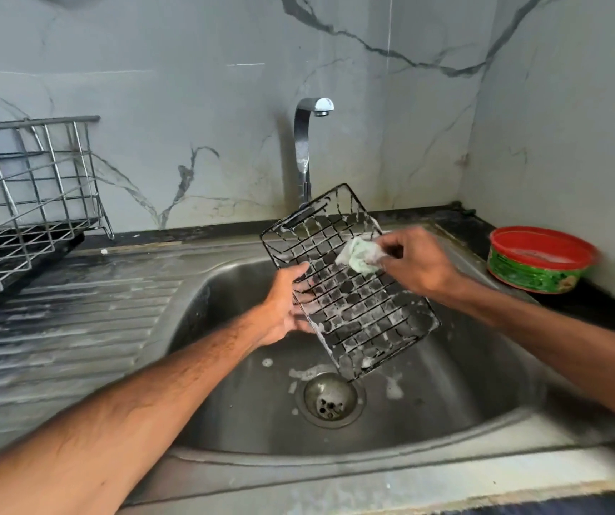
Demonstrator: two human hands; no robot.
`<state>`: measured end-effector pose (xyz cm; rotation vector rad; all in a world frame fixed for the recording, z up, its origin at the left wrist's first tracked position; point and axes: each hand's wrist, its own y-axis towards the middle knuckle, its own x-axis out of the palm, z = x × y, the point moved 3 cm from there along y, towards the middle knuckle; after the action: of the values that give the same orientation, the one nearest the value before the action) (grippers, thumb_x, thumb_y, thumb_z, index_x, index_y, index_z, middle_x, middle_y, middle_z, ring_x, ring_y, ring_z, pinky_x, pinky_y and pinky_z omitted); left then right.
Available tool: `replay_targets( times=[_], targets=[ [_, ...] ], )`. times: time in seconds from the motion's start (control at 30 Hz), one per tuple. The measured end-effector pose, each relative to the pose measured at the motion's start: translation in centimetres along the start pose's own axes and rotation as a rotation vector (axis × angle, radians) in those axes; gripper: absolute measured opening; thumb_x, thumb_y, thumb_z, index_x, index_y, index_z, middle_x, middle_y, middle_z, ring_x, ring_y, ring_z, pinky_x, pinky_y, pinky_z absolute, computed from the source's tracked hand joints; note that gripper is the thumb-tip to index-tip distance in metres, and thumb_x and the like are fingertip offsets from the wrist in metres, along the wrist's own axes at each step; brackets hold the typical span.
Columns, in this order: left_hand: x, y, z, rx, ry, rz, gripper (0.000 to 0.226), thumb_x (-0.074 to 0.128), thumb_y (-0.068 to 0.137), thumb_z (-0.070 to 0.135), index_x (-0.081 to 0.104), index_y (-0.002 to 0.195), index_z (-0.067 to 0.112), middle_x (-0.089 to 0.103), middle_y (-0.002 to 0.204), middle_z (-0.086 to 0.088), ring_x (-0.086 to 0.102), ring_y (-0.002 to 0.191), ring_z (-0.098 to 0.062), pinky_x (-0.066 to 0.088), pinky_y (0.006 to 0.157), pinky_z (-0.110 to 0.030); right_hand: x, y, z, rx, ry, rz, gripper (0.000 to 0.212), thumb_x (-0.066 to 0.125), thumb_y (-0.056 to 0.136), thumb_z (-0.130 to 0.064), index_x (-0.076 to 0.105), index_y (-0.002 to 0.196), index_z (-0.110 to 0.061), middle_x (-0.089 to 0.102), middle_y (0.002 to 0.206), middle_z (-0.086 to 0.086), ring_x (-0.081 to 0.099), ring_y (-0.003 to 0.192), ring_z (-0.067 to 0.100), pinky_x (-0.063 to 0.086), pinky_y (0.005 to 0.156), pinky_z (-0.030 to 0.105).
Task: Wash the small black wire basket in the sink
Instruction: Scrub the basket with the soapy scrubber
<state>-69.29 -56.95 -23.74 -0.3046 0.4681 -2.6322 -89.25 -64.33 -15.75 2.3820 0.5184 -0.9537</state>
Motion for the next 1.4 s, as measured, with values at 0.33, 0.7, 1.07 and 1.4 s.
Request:
replay_targets(
  times=[0.33,0.7,1.07,1.4],
  targets=[
    [-2.3,0.5,1.1,0.162,-0.023,0.137,0.026,0.061,0.086,0.029,0.063,0.109,0.017,0.063,0.134,-0.016,0.065,0.119,-0.035,0.057,0.094,-0.054,-1.6,0.2,-0.8,-0.219,-0.030,0.002,0.025,0.063,0.092,0.002,0.072,0.111,-0.012,0.062,0.093,-0.012,0.062,0.081,0.007,0.056,0.062,0.021],
    [1.7,-3.0,2.7,1.090,0.881,0.068,0.053,0.058,0.088,0.050,0.064,0.125,0.013,0.067,0.121,0.003,0.062,0.108,-0.010,0.049,0.099,-0.029,2.5,-1.1,-0.7,-0.515,-0.279,-0.405,0.033,0.070,0.087,0.000,0.072,0.118,-0.012,0.068,0.116,-0.001,0.060,0.094,0.002,0.046,0.074,0.008],
    [0.1,-1.9,3.1,0.449,0.969,-0.442,0.086,0.059,0.056,0.051,0.065,0.109,-0.016,0.064,0.118,-0.021,0.052,0.108,-0.019,0.038,0.093,-0.021,2.7,-1.3,-0.9,-0.688,-0.355,-0.459,0.041,0.070,0.089,-0.003,0.068,0.127,-0.019,0.059,0.131,0.001,0.056,0.116,0.006,0.046,0.079,0.011],
    [-0.8,-1.7,1.2,0.314,1.041,-0.313,0.059,0.071,0.055,0.049,0.068,0.099,0.009,0.068,0.095,-0.005,0.061,0.084,-0.014,0.046,0.064,-0.027,2.2,-1.4,-0.9,-0.753,-0.404,-0.391,0.034,0.072,0.089,-0.009,0.071,0.122,-0.019,0.059,0.134,0.000,0.053,0.125,0.013,0.045,0.107,0.028]
  ],
)
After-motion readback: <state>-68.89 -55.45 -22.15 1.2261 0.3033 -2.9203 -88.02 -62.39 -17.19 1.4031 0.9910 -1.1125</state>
